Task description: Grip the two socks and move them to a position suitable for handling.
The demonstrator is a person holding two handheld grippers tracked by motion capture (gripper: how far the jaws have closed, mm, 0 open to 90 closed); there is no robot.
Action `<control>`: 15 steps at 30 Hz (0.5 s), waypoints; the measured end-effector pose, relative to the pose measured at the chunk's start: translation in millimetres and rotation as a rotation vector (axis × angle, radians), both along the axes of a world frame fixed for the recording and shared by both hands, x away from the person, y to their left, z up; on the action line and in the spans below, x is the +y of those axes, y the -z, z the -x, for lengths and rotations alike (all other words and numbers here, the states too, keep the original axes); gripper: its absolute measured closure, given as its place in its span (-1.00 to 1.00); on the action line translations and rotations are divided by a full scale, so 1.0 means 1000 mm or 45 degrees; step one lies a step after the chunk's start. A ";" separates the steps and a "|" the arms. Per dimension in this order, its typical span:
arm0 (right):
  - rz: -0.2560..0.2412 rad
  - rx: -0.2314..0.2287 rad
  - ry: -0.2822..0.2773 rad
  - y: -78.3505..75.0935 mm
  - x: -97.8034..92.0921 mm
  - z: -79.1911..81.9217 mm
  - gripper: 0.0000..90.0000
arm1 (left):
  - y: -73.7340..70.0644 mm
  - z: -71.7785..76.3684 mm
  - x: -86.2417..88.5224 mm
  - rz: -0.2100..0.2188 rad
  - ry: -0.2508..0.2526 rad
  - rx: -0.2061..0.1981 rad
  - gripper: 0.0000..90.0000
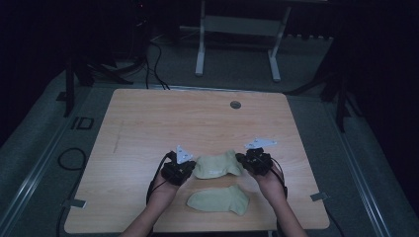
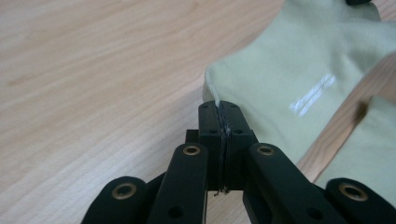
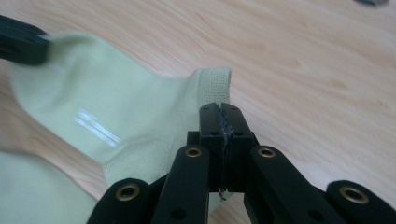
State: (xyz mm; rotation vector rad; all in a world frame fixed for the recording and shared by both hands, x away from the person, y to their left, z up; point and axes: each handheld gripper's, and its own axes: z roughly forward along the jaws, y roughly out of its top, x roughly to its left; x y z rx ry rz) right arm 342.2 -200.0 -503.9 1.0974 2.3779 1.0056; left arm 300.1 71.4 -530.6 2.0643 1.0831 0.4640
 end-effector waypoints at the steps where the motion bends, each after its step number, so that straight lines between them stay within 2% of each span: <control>1: 0.006 0.012 0.010 0.004 -0.003 -0.002 0.98 | 0.005 -0.001 0.000 0.000 -0.007 0.010 0.97; 7: 0.056 0.082 0.043 0.033 -0.010 -0.011 0.98 | 0.026 -0.008 -0.006 0.001 -0.009 0.054 0.97; 8: 0.056 0.082 0.043 0.033 -0.010 -0.011 0.98 | 0.026 -0.008 -0.006 0.001 -0.009 0.054 0.97; 11: 0.088 0.115 0.046 0.046 -0.011 -0.015 0.98 | 0.032 -0.013 -0.008 -0.009 0.006 0.095 0.96; 12: 0.077 0.112 0.046 0.047 -0.011 -0.015 0.97 | 0.033 -0.013 -0.008 -0.012 0.009 0.104 0.96; 13: 0.076 0.121 0.044 0.046 -0.010 -0.016 0.94 | 0.032 -0.014 -0.008 -0.001 0.009 0.114 0.92; 15: 0.087 0.127 0.029 0.043 -0.009 -0.016 0.74 | 0.029 -0.013 -0.005 0.010 0.002 0.086 0.62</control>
